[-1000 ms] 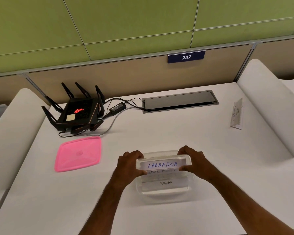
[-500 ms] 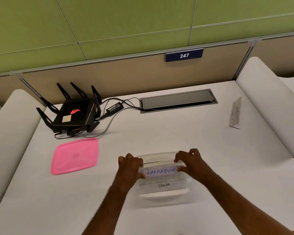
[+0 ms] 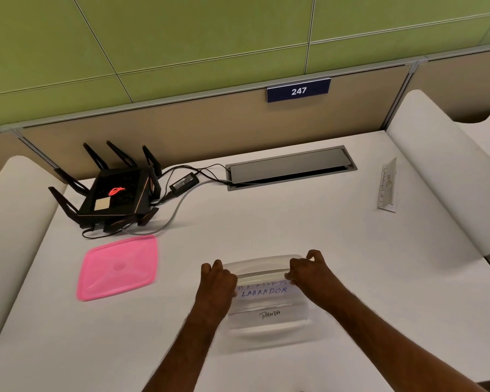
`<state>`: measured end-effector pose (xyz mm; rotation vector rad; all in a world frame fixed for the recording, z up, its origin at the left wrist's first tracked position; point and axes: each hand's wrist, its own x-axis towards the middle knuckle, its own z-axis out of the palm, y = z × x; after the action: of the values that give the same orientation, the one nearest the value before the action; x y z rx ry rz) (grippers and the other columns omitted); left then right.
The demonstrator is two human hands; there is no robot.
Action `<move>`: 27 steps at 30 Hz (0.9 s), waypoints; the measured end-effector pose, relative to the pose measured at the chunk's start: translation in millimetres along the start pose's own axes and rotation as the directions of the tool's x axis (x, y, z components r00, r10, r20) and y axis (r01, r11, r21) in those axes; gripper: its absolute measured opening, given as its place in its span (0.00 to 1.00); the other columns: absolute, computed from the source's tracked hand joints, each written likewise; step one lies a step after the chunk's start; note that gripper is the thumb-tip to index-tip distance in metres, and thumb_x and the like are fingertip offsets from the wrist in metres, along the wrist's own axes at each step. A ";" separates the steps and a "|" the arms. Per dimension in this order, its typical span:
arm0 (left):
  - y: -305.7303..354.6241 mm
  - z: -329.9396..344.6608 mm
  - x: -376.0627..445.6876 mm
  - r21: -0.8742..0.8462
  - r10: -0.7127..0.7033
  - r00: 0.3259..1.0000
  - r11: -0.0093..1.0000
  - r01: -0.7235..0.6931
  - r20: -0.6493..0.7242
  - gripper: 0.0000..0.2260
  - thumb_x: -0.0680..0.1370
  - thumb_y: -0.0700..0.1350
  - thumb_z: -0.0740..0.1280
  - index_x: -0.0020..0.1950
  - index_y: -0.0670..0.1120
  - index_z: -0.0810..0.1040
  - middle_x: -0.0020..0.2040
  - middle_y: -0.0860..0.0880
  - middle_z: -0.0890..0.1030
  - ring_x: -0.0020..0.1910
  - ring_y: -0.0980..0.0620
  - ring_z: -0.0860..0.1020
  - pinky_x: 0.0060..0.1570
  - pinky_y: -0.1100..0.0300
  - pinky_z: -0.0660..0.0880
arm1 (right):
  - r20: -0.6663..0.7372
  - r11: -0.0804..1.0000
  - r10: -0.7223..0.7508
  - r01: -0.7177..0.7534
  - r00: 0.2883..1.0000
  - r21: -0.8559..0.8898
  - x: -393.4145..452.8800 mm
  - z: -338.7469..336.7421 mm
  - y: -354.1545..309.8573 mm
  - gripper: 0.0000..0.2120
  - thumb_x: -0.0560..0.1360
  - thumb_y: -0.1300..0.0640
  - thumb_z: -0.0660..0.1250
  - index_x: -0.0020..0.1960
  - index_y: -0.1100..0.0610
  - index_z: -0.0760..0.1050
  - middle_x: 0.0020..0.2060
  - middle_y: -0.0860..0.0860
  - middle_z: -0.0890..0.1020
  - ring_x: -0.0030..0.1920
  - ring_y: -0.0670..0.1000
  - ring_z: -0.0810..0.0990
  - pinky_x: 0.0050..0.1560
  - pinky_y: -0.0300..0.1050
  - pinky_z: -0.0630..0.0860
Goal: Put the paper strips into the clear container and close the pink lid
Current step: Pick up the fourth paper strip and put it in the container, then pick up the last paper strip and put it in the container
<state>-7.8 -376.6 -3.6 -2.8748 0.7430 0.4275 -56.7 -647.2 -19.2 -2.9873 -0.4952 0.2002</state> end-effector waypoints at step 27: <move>76.8 -62.8 48.2 -0.256 0.000 0.936 0.962 -0.097 -0.352 0.06 0.78 0.55 0.67 0.49 0.55 0.81 0.41 0.57 0.81 0.46 0.52 0.77 0.51 0.51 0.68 | -0.135 0.535 0.472 -0.161 0.871 0.829 -6.5 -6.6 39.9 0.04 0.79 0.43 0.66 0.52 0.42 0.74 0.42 0.43 0.78 0.44 0.48 0.76 0.51 0.47 0.74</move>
<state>9.6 -478.0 36.2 -3.2440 0.8707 0.0150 -49.4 -687.4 -17.0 -2.0842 0.1932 -0.0782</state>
